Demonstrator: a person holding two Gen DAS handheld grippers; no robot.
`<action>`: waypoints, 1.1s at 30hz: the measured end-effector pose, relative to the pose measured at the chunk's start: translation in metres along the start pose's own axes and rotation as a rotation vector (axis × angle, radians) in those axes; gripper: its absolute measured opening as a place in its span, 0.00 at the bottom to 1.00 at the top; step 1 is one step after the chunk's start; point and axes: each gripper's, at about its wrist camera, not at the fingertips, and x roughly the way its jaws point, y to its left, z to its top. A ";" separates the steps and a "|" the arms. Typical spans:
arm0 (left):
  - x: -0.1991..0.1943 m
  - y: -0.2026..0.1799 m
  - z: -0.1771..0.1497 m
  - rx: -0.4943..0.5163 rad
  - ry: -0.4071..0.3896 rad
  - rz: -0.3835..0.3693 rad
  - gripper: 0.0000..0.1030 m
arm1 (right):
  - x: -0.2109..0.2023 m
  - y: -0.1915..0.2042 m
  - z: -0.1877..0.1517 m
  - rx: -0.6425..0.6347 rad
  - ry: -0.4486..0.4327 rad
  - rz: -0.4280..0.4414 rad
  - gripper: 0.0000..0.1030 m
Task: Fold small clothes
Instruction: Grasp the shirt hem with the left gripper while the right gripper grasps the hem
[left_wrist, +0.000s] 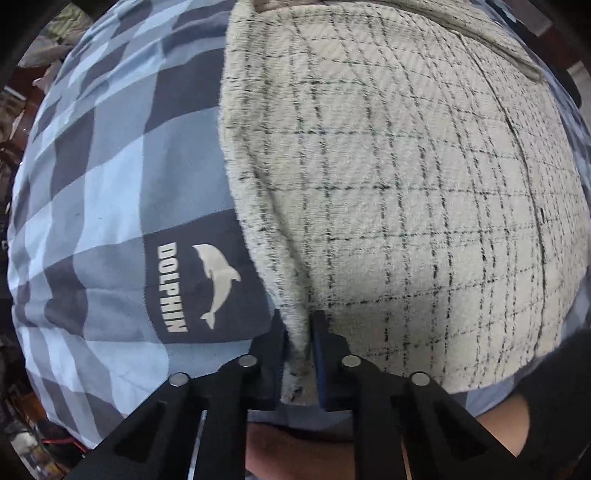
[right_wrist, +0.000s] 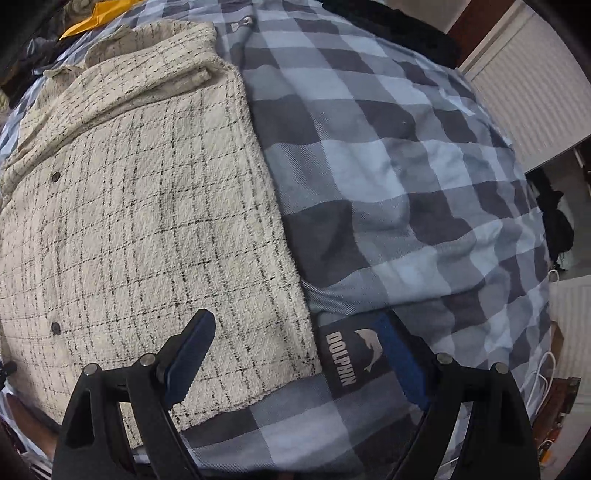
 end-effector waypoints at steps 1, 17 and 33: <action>-0.001 0.000 -0.002 -0.009 -0.004 -0.006 0.09 | 0.001 0.000 0.004 0.001 -0.005 -0.004 0.85; -0.035 0.026 0.000 -0.037 -0.077 -0.058 0.06 | -0.017 -0.005 0.008 -0.191 0.046 0.156 0.85; -0.036 0.016 0.003 -0.007 -0.081 -0.056 0.06 | 0.085 -0.042 0.012 -0.136 0.345 0.448 0.85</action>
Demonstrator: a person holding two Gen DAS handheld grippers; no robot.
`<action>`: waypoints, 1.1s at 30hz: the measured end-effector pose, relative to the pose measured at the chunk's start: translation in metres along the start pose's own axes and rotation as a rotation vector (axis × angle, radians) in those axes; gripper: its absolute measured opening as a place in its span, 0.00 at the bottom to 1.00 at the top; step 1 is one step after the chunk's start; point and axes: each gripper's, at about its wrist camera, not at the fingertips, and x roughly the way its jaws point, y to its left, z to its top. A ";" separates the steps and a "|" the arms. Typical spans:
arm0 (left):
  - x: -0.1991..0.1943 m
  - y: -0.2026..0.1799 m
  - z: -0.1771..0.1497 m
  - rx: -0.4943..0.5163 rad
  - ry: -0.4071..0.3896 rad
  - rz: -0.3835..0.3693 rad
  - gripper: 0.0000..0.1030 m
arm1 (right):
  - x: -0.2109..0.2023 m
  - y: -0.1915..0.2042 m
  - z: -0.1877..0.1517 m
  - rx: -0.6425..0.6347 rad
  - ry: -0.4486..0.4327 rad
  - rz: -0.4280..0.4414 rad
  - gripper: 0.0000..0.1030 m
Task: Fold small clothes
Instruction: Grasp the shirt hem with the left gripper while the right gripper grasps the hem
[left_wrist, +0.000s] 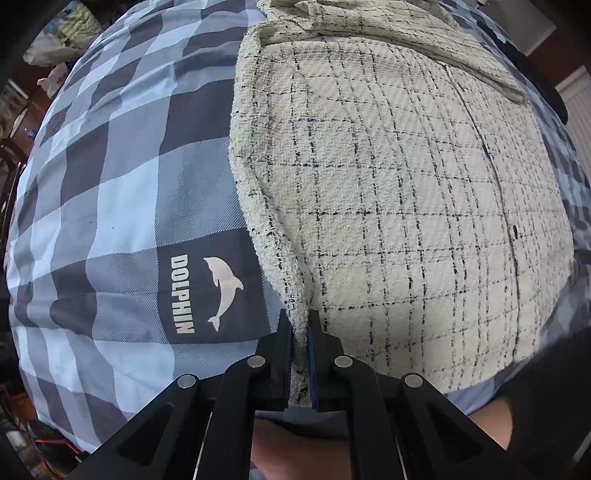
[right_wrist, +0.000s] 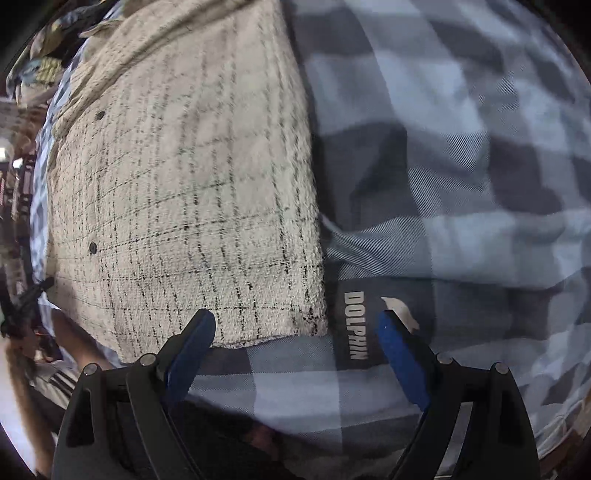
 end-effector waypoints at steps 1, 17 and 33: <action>0.003 0.001 0.001 0.000 0.000 -0.001 0.06 | 0.004 -0.003 0.002 0.014 0.006 0.027 0.85; 0.017 0.012 0.003 -0.019 0.024 0.006 0.07 | 0.055 -0.018 0.017 0.063 0.069 0.138 0.45; -0.072 0.025 -0.015 -0.176 -0.245 -0.468 0.05 | -0.027 0.044 -0.002 0.019 -0.124 0.207 0.04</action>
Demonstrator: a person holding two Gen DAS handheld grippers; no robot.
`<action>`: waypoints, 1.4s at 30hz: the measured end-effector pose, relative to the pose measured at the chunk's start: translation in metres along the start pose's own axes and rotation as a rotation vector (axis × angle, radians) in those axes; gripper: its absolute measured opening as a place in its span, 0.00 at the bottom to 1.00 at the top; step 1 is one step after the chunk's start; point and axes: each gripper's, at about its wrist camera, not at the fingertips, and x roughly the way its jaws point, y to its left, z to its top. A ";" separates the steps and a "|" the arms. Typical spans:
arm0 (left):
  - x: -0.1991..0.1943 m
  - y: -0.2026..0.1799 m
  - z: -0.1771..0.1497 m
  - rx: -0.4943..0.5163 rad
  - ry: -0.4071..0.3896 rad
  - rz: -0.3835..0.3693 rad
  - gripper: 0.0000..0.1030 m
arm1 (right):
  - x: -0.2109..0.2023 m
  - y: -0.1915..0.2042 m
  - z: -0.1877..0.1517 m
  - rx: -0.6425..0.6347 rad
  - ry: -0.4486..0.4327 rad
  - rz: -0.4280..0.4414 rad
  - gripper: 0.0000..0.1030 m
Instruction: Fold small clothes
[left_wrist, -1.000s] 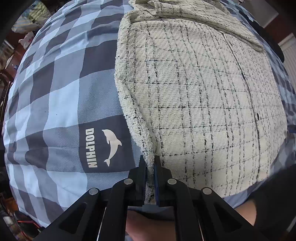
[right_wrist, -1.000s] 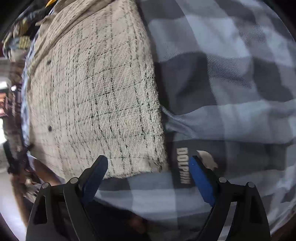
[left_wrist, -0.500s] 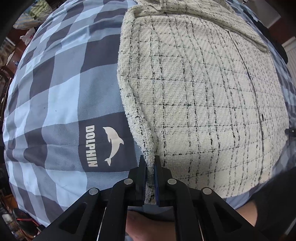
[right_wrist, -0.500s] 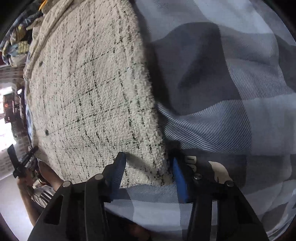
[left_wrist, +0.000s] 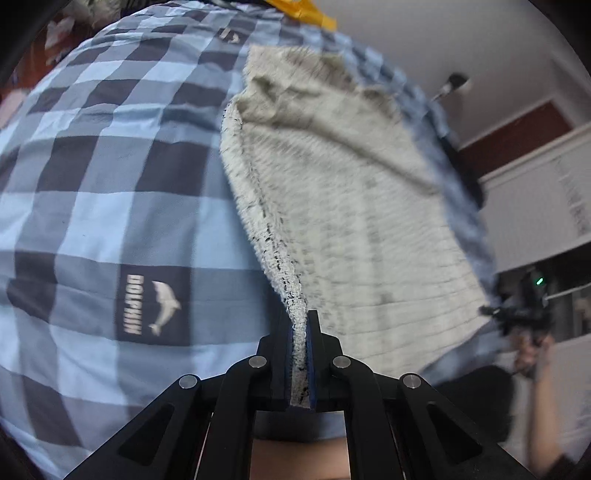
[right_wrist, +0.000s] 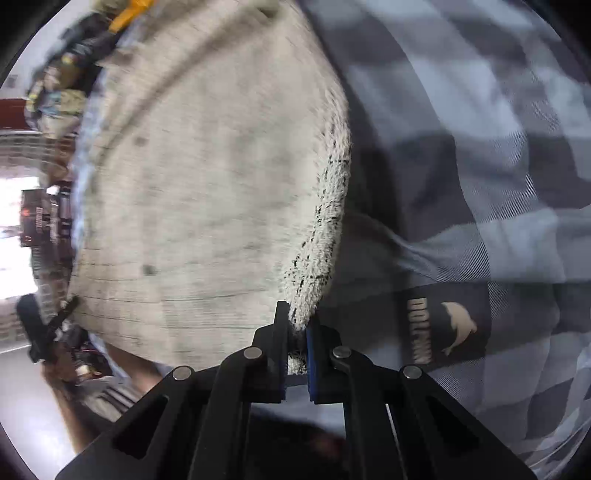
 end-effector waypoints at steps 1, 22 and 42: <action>-0.010 -0.004 -0.001 0.003 -0.014 -0.029 0.05 | -0.007 0.004 -0.006 -0.011 -0.024 0.028 0.04; -0.155 -0.031 -0.038 0.035 -0.247 -0.071 0.00 | -0.087 0.020 -0.072 0.011 -0.259 0.349 0.04; 0.022 0.038 -0.022 -0.168 0.227 0.095 0.02 | -0.048 0.009 -0.065 0.049 -0.282 0.249 0.04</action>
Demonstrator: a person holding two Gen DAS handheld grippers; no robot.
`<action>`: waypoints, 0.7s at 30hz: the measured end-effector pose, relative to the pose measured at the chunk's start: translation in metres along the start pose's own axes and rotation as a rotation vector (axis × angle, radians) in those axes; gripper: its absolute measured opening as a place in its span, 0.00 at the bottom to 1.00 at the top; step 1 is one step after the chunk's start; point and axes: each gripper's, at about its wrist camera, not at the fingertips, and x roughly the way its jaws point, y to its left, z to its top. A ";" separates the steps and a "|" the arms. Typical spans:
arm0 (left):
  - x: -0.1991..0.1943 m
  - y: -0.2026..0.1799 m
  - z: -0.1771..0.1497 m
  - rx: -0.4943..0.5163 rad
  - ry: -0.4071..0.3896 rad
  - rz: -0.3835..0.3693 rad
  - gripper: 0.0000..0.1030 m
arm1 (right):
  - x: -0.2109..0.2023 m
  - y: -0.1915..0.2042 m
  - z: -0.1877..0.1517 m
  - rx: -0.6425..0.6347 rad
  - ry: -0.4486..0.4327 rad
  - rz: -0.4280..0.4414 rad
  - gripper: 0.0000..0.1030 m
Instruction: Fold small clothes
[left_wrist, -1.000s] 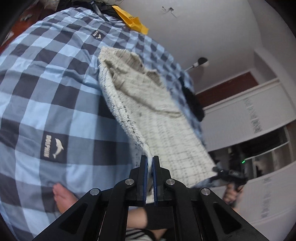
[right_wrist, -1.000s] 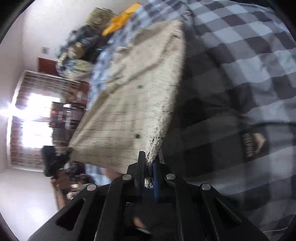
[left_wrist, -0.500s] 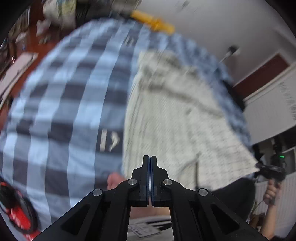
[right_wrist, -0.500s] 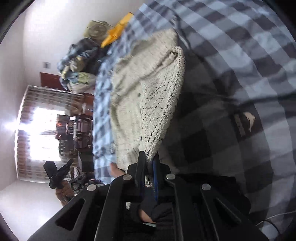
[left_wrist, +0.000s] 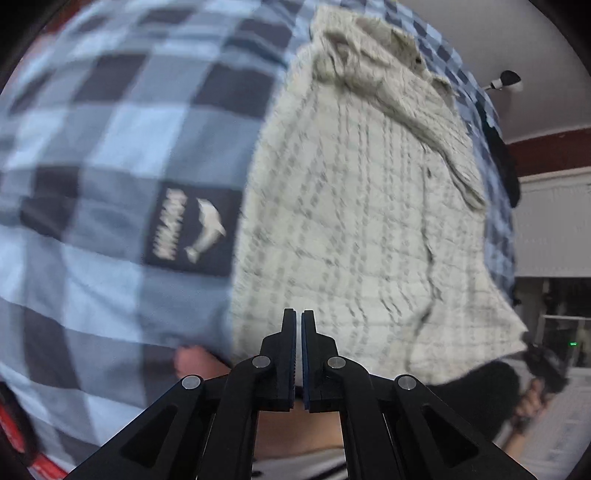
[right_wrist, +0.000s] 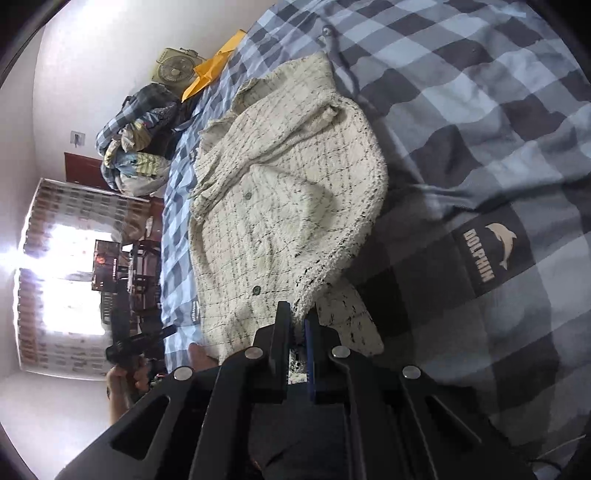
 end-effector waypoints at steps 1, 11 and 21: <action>0.004 0.001 -0.001 0.001 0.023 0.004 0.04 | -0.002 -0.001 0.000 -0.002 -0.007 0.004 0.04; 0.016 -0.014 0.009 0.028 -0.042 0.164 1.00 | 0.000 0.004 -0.003 -0.056 -0.006 -0.005 0.04; 0.019 -0.003 0.024 0.021 -0.116 0.325 0.80 | 0.000 0.010 -0.008 -0.066 -0.005 -0.041 0.04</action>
